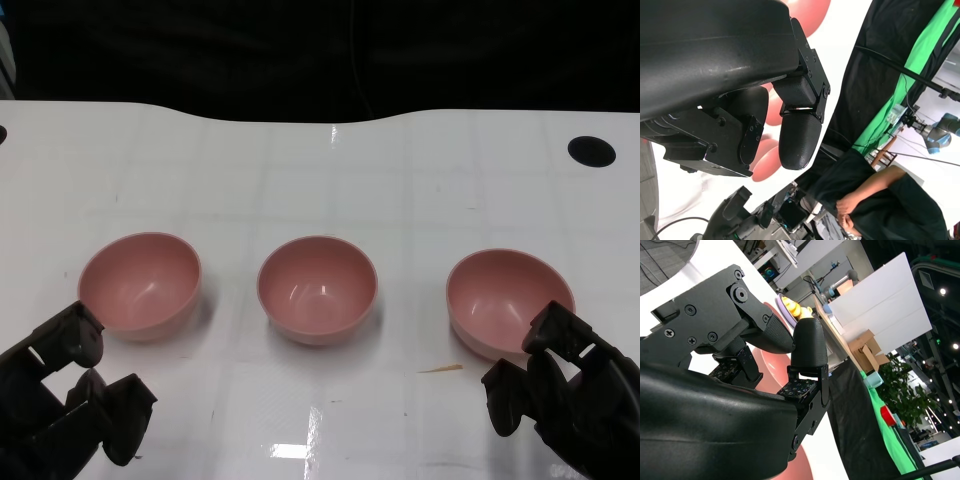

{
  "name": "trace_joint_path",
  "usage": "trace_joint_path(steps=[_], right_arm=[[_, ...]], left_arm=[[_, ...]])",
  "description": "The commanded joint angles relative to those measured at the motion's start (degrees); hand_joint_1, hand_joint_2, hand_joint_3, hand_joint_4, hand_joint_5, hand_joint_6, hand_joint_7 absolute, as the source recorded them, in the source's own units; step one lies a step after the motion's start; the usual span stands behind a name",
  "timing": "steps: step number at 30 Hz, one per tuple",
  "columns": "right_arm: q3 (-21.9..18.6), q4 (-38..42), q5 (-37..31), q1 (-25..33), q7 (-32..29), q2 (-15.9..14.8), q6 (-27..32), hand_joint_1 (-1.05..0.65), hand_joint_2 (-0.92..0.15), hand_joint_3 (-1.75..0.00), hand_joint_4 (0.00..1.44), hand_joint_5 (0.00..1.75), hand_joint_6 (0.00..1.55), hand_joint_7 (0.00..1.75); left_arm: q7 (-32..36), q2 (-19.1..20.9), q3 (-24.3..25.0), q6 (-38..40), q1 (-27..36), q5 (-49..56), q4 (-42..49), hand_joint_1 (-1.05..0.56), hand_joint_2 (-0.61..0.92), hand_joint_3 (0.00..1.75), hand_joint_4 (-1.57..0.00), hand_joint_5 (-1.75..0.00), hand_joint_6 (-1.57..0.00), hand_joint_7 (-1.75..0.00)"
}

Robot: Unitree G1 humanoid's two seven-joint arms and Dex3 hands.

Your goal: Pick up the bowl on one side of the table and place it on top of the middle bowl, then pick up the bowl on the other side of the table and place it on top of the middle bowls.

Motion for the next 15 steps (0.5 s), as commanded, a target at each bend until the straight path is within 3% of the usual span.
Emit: trace_joint_path(steps=[1,3,5,6,8,10,12,15], right_arm=[[-0.4,-0.3,0.5,0.0,-0.3,-0.6,0.3,0.00,-0.59,-1.26,0.95,1.75,0.67,1.75],[-0.5,-0.2,0.5,0.0,-0.1,-0.6,0.1,0.00,-0.59,-1.27,0.95,1.75,0.67,1.75],[-0.4,-0.2,0.2,0.0,-0.3,-0.6,-0.1,0.00,-0.59,-1.26,0.95,1.75,0.67,1.75],[-0.4,-0.3,0.1,0.0,-0.4,-0.5,-0.1,0.00,-0.59,-1.26,0.95,1.75,0.67,1.75],[-0.5,-0.1,0.2,0.0,-0.1,-0.6,-0.3,0.00,-0.60,-1.27,0.95,1.75,0.67,1.75],[-0.6,-0.1,0.4,0.0,0.1,-0.6,-0.2,0.00,-0.60,-1.27,0.96,1.75,0.67,1.75],[-0.6,0.0,0.6,0.0,0.3,-0.6,-0.1,0.00,-0.60,-1.27,0.96,1.75,0.67,1.75],[-0.5,0.0,0.0,0.0,0.2,-0.7,-0.6,0.00,-0.60,-1.26,0.95,1.75,0.67,1.75]], left_arm=[[-0.5,0.6,-2.0,-3.9,0.9,6.7,-2.0,0.23,0.92,1.57,-1.24,-1.75,-0.85,-1.75],[0.7,-0.3,-4.8,-8.1,1.8,14.6,-4.3,0.33,0.92,1.51,-1.10,-1.75,-0.75,-1.75],[1.5,-1.4,-7.3,-12.2,2.5,21.6,-5.4,0.42,0.92,1.42,-0.82,-1.75,-0.54,-1.75],[1.8,-1.7,-9.1,-15.5,2.9,26.6,-5.7,0.43,0.92,1.40,-0.76,-1.75,-0.50,-1.75],[3.1,-1.4,-12.6,-20.7,3.7,36.9,-6.3,0.45,0.89,1.17,-0.37,-1.75,-0.28,-1.75],[5.5,-0.5,-15.9,-27.2,4.6,49.4,-6.5,0.44,0.82,1.05,-0.21,-1.72,-0.20,-1.68],[8.3,-1.1,-17.9,-31.1,5.1,58.3,-6.7,0.42,0.71,0.90,-0.19,-1.61,-0.25,-1.44],[10.5,0.0,-19.2,-34.2,5.3,70.0,-6.9,0.33,0.70,0.65,-0.22,-1.41,-0.37,-1.17]])
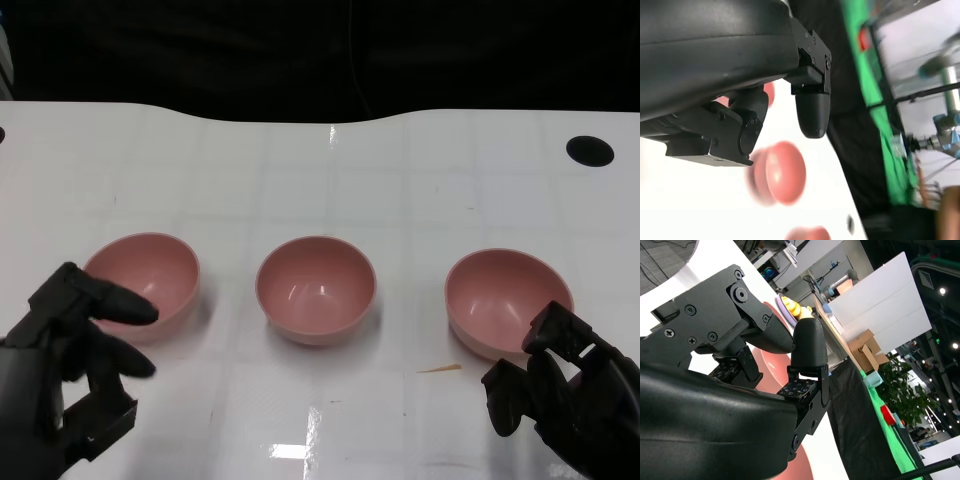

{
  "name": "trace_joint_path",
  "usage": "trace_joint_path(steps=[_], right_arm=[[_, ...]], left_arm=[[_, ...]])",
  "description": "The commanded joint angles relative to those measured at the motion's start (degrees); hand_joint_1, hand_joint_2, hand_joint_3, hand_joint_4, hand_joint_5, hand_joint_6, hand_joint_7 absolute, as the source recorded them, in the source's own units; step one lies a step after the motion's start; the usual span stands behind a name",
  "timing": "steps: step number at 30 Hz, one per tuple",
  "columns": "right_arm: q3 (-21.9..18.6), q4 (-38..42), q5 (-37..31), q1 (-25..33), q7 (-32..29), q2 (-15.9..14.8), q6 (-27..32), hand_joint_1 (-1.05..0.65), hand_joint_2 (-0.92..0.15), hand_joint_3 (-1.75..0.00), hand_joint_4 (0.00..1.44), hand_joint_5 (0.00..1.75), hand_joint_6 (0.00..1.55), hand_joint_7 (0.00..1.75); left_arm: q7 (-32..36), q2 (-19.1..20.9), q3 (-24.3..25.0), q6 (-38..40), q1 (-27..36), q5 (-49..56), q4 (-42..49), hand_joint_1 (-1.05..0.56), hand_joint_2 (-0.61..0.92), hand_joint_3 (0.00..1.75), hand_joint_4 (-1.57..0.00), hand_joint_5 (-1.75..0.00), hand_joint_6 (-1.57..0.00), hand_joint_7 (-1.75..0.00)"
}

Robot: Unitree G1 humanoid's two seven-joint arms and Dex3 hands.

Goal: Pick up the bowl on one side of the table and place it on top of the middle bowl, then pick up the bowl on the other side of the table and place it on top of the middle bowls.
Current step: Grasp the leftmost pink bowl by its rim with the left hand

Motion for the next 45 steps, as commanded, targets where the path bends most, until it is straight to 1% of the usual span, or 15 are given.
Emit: trace_joint_path(steps=[1,3,5,6,7,9,10,11,12,15,19,23,33,39,45], right_arm=[[-0.5,0.0,0.1,0.0,0.2,-0.7,-0.6,0.00,-0.60,-1.26,0.95,1.75,0.67,1.75],[-0.5,0.1,0.2,0.0,0.2,-0.6,-0.6,0.00,-0.60,-1.26,0.95,1.75,0.67,1.75],[-0.6,0.2,0.3,-0.1,0.1,-0.6,-0.4,0.00,-0.60,-1.26,0.95,1.75,0.67,1.75],[-0.6,0.1,0.3,0.0,0.0,-0.6,-0.3,0.00,-0.60,-1.25,0.95,1.75,0.66,1.75],[-0.6,0.1,0.2,0.0,-0.1,-0.6,-0.2,0.00,-0.60,-1.25,0.95,1.75,0.66,1.75],[-0.6,0.0,0.2,0.0,-0.2,-0.6,-0.2,0.00,-0.60,-1.25,0.95,1.75,0.67,1.75],[-0.5,0.1,0.2,0.0,-0.1,-0.5,-0.3,-0.01,-0.60,-1.25,0.94,1.75,0.67,1.75],[-0.4,0.0,0.2,0.0,-0.2,-0.4,-0.3,0.00,-0.61,-1.25,0.95,1.75,0.66,1.75],[-0.4,0.0,0.1,0.1,-0.3,-0.4,-0.2,0.00,-0.61,-1.25,0.95,1.75,0.66,1.75],[-0.1,-0.6,-0.1,0.3,-0.9,-0.3,0.1,0.00,-0.61,-1.25,0.95,1.75,0.67,1.75],[0.1,-0.4,-0.3,0.2,-0.9,-0.4,-0.1,0.01,-0.61,-1.25,0.95,1.75,0.67,1.75],[0.4,-0.7,-0.6,0.2,-1.3,-0.4,0.1,0.00,-0.60,-1.26,0.95,1.75,0.67,1.75],[0.7,-0.7,-0.3,0.1,-1.9,-0.2,0.3,0.00,-0.60,-1.28,0.95,1.75,0.67,1.75],[0.8,-0.7,-0.3,0.0,-2.1,-0.1,0.4,0.00,-0.59,-1.29,0.96,1.75,0.68,1.75],[0.8,-0.4,-0.2,-0.3,-1.8,-0.2,0.5,0.00,-0.59,-1.30,0.96,1.75,0.68,1.75]], left_arm=[[2.7,2.1,-1.1,-4.7,0.5,13.0,-1.1,0.31,0.72,0.53,-0.27,-1.31,-0.43,-1.04],[2.5,3.1,-1.1,-5.5,0.4,19.2,-1.1,0.30,0.78,0.29,-0.37,-1.13,-0.55,-0.81],[1.1,5.1,-1.1,-4.3,-0.2,27.8,-2.4,0.14,0.75,0.10,-0.46,-0.89,-0.68,-0.56],[0.4,5.7,-1.1,-3.7,-0.5,30.9,-2.9,0.06,0.72,0.04,-0.56,-0.70,-0.80,-0.38],[-0.2,5.8,-1.2,-3.3,-0.7,32.7,-3.2,0.03,0.70,0.02,-0.63,-0.60,-0.86,-0.28],[-0.9,5.2,-1.2,-3.0,-0.8,34.3,-3.5,0.00,0.69,0.01,-0.69,-0.49,-0.92,-0.19],[-2.9,7.2,-1.3,-2.6,-2.2,38.6,-3.6,0.00,0.69,0.00,-0.70,-0.48,-0.93,-0.17],[-5.0,9.0,-1.5,-2.4,-3.5,42.5,-3.5,-0.16,0.61,0.00,-0.77,-0.44,-0.98,-0.15],[-6.6,10.1,-1.5,-2.2,-4.5,45.4,-3.5,-0.30,0.56,0.00,-0.88,-0.30,-1.04,-0.09],[-8.3,12.0,-2.4,-3.4,-7.0,50.1,-0.8,-0.44,0.49,0.00,-1.00,-0.14,-1.08,-0.03],[-9.1,13.3,-3.0,-4.7,-9.3,51.8,3.5,-0.50,0.49,0.00,-1.01,-0.07,-1.08,0.00],[-8.7,13.6,-3.6,-5.7,-11.6,51.5,8.9,-0.56,0.54,0.02,-0.95,-0.01,-1.01,0.00],[-5.3,16.0,-5.0,-9.8,-18.3,51.2,24.6,-0.72,0.71,0.03,-0.83,0.00,-0.89,0.00],[-5.0,16.4,-6.4,-9.5,-21.5,51.2,29.8,-0.73,0.76,0.02,-0.77,0.00,-0.82,0.00],[-3.7,16.9,-7.4,-10.5,-24.0,51.0,33.5,-0.75,0.80,0.02,-0.76,0.00,-0.81,0.00]])
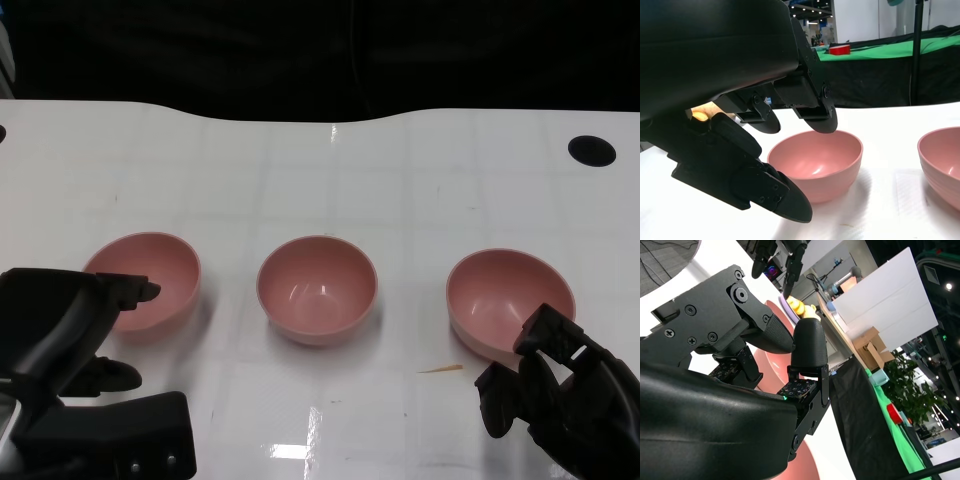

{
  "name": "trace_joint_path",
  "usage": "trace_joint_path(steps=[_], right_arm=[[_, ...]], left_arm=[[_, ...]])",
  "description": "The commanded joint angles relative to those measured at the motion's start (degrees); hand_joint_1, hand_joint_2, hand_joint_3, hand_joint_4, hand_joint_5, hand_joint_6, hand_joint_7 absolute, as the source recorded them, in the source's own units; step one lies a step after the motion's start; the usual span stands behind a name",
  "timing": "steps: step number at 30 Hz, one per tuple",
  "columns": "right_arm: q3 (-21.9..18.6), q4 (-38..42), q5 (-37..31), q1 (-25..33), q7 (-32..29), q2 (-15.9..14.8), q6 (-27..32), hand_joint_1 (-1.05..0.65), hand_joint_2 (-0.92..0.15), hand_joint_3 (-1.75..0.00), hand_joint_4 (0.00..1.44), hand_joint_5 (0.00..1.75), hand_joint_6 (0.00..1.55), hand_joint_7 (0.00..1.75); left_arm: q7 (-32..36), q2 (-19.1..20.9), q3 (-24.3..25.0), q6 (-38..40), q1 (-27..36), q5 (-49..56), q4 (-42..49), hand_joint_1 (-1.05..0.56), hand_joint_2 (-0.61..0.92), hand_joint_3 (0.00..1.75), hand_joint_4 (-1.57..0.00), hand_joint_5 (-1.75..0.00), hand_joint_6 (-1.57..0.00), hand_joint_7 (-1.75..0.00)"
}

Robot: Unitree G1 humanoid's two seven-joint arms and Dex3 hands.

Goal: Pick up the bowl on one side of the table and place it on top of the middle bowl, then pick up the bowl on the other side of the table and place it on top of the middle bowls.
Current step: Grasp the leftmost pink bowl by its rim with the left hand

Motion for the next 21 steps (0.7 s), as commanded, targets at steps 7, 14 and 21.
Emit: trace_joint_path(steps=[7,14,21], right_arm=[[-0.3,-0.6,0.0,-0.1,-0.5,-0.5,0.1,0.00,-0.59,-1.31,0.97,1.75,0.68,1.75],[-0.3,-0.3,0.1,-0.2,-0.2,-0.3,-0.3,0.01,-0.60,-1.31,0.97,1.75,0.67,1.75],[-0.2,-0.6,0.5,-0.1,-0.5,-0.3,0.5,0.01,-0.60,-1.30,0.96,1.75,0.67,1.75]], left_arm=[[3.1,2.6,-2.2,-2.1,-4.8,-0.9,6.7,-0.76,0.85,0.02,-0.77,-0.01,-0.80,0.00],[4.1,3.2,-4.3,-3.7,-8.1,-1.4,11.1,-0.76,0.88,0.01,-0.77,0.00,-0.82,-0.01],[5.4,3.6,-7.1,-4.9,-11.5,-1.1,17.3,-0.75,0.89,0.01,-0.79,-0.01,-0.83,0.00]])
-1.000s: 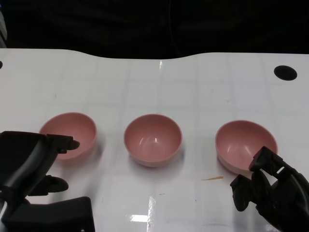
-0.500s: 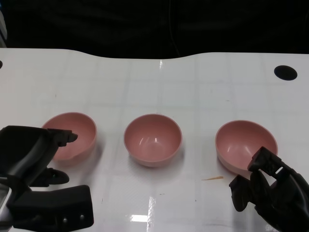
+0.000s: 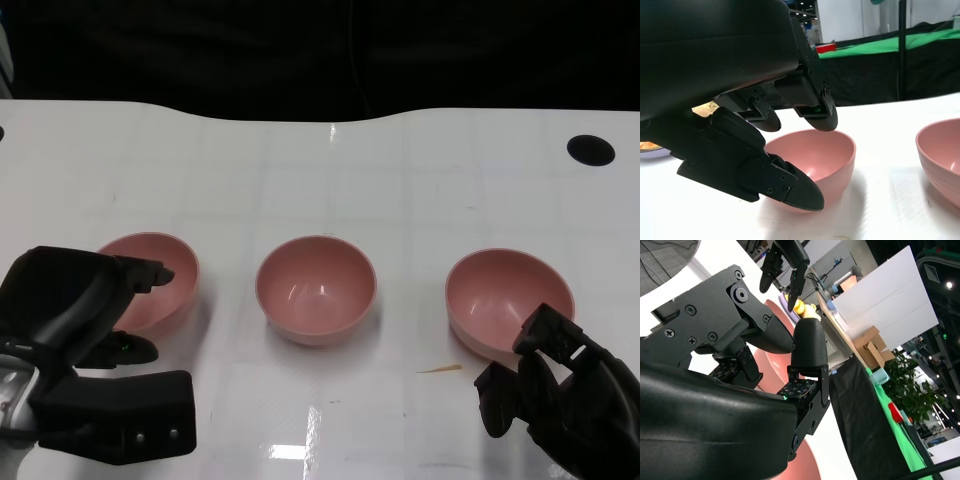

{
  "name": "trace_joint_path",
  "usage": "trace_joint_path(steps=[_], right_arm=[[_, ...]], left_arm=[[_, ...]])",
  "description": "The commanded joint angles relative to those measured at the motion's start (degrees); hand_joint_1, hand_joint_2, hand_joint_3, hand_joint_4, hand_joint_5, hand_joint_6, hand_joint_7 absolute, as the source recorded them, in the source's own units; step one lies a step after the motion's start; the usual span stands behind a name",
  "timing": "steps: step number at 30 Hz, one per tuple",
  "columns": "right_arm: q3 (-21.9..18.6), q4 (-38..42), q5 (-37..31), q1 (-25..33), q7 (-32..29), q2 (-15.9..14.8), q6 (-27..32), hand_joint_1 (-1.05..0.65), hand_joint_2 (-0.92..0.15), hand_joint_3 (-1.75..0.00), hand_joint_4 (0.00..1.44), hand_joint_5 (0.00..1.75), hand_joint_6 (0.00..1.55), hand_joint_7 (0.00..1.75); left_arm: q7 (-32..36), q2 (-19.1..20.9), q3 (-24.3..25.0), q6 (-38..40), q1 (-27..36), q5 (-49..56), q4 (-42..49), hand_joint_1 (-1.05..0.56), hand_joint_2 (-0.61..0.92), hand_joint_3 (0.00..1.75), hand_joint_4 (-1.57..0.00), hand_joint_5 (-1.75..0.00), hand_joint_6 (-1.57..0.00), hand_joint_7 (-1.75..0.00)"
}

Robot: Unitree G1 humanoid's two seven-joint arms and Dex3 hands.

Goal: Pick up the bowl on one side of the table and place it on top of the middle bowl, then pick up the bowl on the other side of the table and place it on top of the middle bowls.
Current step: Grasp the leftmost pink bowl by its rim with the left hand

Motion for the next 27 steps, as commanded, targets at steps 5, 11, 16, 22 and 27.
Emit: trace_joint_path(steps=[5,11,16,22,27], right_arm=[[-0.2,-0.6,0.3,0.0,-0.3,-0.2,0.2,0.00,-0.60,-1.29,0.96,1.75,0.67,1.75],[-0.1,-0.8,0.0,0.1,-0.6,-0.1,0.0,0.00,-0.58,-1.30,0.96,1.75,0.68,1.75],[-0.1,-0.9,0.0,0.2,-0.6,0.1,-0.3,0.00,-0.58,-1.31,0.97,1.75,0.69,1.75],[-0.1,-0.8,0.0,0.3,-0.2,-0.2,-0.6,0.00,-0.57,-1.32,0.98,1.75,0.69,1.75],[0.1,-0.8,-0.3,0.3,-0.2,-0.1,-1.0,0.00,-0.58,-1.32,0.97,1.75,0.68,1.75]], left_arm=[[1.3,1.4,-2.4,0.5,-3.3,0.2,5.5,-0.75,0.89,0.00,-0.80,-0.01,-0.83,0.00],[2.7,0.3,-5.6,1.0,-7.5,-0.1,13.6,-0.74,0.90,0.00,-0.82,-0.01,-0.82,0.00],[4.3,-0.4,-7.3,0.5,-9.1,-1.0,17.9,-0.71,0.90,0.00,-0.84,-0.01,-0.84,-0.01],[5.7,-0.6,-9.3,0.2,-10.9,-1.2,22.1,-0.68,0.91,0.01,-0.84,0.00,-0.85,0.00],[6.8,-1.7,-10.9,0.1,-12.8,-1.6,26.0,-0.64,0.92,0.02,-0.82,0.00,-0.82,0.00]])
